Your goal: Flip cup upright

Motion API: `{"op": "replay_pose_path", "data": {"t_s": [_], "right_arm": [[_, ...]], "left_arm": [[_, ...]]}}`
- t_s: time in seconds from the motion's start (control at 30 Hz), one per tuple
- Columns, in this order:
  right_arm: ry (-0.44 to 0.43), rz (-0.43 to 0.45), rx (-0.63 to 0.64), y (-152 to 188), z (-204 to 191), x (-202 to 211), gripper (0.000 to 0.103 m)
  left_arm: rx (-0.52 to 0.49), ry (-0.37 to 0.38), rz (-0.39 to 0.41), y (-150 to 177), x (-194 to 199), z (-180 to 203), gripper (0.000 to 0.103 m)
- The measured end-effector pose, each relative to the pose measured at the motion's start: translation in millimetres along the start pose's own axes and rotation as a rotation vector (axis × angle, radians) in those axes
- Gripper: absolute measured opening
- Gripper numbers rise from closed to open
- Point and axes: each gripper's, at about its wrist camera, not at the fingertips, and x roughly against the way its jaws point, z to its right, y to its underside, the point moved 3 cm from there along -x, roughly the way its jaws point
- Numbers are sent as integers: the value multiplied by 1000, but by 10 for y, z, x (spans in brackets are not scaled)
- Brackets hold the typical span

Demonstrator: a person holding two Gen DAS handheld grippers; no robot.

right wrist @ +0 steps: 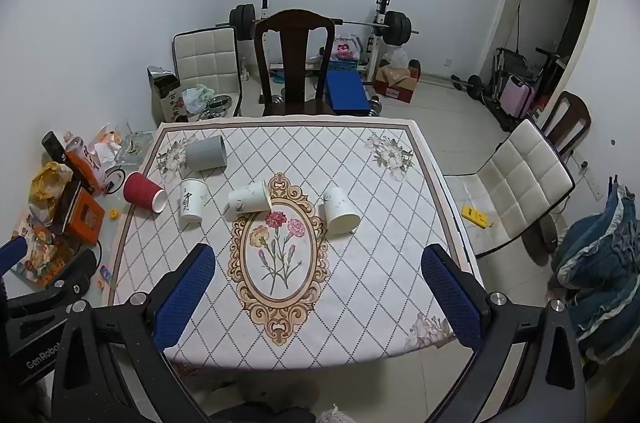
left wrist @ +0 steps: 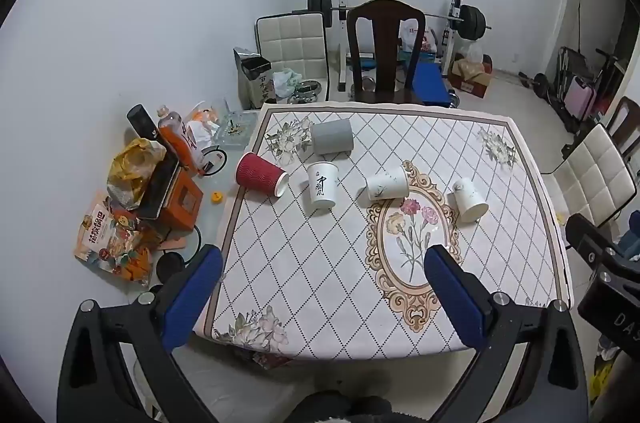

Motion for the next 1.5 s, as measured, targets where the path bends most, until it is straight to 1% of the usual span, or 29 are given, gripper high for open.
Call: {"op": "replay_pose_path", "data": {"t_s": [0.03, 0.13, 0.17, 0.3, 0.43, 0.47, 0.83, 1.17, 1.5], "right_arm": [[28, -44, 22, 4, -5, -12, 103], [22, -40, 14, -5, 9, -13, 103], [24, -38, 15, -13, 15, -18, 103], [28, -18, 12, -8, 19, 7, 103], [35, -13, 11, -13, 17, -83, 103], [34, -11, 10, -41, 24, 10, 103], [33, 5, -1, -48, 16, 71, 103], [26, 5, -2, -84, 32, 128, 103], [24, 8, -1, -90, 23, 137, 103]], "left_arm": [[3, 4, -1, -2, 6, 2, 103], [10, 2, -6, -86, 17, 14, 103], [11, -3, 12, -92, 53, 37, 103], [41, 16, 29, -150, 105, -37, 103], [46, 13, 52, -115, 129, -32, 103], [45, 12, 54, -108, 126, -24, 103], [40, 9, 53, -180, 158, -20, 103], [32, 0, 51, -101, 144, 0, 103], [30, 0, 58, -100, 140, -20, 103]]}}
